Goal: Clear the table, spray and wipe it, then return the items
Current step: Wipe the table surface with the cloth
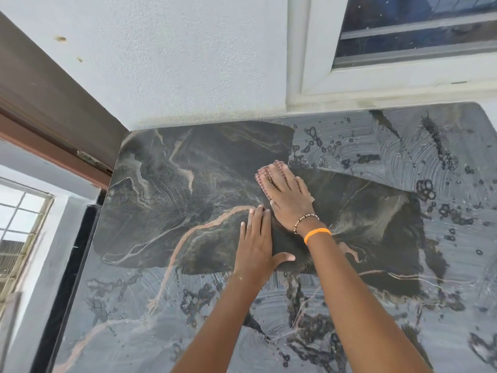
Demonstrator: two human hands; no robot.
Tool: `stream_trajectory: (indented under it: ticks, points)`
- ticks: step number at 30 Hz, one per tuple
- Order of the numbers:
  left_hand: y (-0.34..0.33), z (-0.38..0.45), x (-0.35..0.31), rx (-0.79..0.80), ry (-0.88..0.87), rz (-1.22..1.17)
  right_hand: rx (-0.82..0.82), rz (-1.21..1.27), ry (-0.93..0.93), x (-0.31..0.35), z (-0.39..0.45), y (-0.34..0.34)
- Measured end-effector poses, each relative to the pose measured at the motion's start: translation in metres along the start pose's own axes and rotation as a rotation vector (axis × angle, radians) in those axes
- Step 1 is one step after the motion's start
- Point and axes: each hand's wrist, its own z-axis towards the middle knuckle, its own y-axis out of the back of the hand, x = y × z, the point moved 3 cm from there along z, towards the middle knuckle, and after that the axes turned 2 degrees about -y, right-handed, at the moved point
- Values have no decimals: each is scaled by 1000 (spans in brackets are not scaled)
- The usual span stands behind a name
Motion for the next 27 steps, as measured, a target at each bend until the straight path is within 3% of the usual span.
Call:
stream_trajectory:
  ticks: [2, 5, 12, 16, 20, 25, 27]
  points:
    - [-4, -9, -7, -6, -46, -44, 83, -11, 114, -5, 10, -1]
    - [-10, -19, -28, 41, -167, -73, 83, -7, 79, -42, 10, 7]
    - [-20, -16, -53, 173, -100, -13, -66, 128, -537, -171, -41, 33]
    - [-20, -14, -53, 188, -89, -5, -181, 141, -759, -166, -50, 29]
    - [-19, -15, -54, 195, -77, -17, -197, 83, -574, -108, -11, 23]
    - [-17, -15, -55, 227, -65, -12, -92, 33, -56, -16, 47, 10]
    - [-17, -16, -54, 228, -67, -17, -42, -1, 92, -9, 56, 7]
